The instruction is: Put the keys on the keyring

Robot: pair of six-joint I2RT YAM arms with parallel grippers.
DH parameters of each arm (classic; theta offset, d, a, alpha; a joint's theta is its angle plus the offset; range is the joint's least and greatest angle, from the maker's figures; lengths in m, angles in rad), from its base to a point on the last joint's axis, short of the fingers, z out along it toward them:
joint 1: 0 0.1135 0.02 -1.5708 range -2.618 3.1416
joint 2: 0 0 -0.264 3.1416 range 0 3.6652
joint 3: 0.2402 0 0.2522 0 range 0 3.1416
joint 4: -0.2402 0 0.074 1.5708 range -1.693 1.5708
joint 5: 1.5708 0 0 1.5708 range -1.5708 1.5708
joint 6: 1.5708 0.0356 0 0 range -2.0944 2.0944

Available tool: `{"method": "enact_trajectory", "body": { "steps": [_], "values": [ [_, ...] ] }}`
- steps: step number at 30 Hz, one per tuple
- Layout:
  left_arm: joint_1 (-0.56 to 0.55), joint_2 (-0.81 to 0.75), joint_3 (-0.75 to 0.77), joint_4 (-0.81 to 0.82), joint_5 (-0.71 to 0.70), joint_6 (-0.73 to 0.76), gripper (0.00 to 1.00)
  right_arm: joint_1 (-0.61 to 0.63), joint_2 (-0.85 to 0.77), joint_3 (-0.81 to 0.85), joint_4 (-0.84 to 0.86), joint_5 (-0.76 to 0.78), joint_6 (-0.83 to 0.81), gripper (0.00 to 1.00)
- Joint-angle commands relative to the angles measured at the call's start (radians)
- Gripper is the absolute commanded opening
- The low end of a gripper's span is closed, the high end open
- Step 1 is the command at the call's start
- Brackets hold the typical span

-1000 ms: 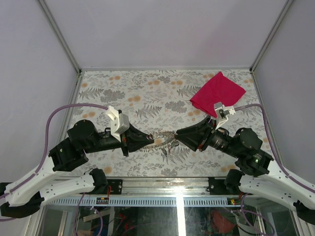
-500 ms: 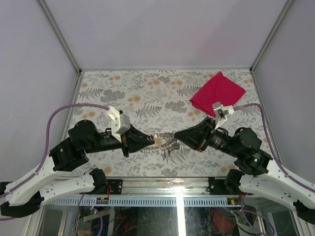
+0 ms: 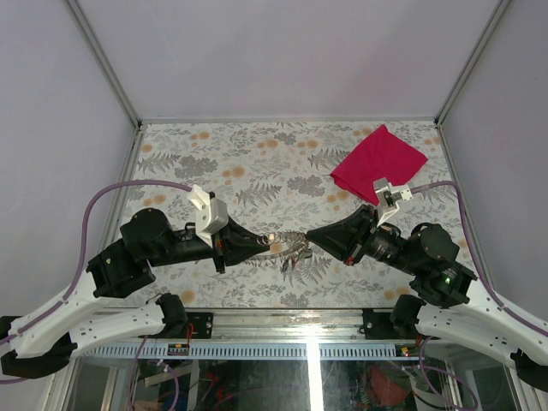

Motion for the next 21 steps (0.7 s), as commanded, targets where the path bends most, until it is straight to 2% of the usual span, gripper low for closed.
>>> {"method": "enact_trajectory", "body": {
  "steps": [1, 7, 12, 17, 21],
  "values": [
    [-0.001, -0.003, 0.040, 0.052, -0.038, 0.021, 0.00, 0.004, -0.014, 0.007, 0.050, -0.032, -0.004, 0.10],
    [-0.001, 0.004, 0.041, 0.053, -0.038, 0.019, 0.00, 0.004, -0.008, 0.009, 0.051, -0.056, 0.000, 0.17],
    [-0.001, 0.008, 0.043, 0.053, -0.037, 0.021, 0.00, 0.004, 0.007, 0.007, 0.046, -0.062, 0.001, 0.18],
    [-0.001, 0.008, 0.046, 0.051, -0.041, 0.021, 0.00, 0.004, 0.005, 0.009, 0.026, -0.048, -0.003, 0.13],
    [-0.002, 0.006, 0.043, 0.051, -0.042, 0.021, 0.00, 0.004, -0.007, 0.009, 0.018, -0.037, -0.013, 0.02]
  ]
}}
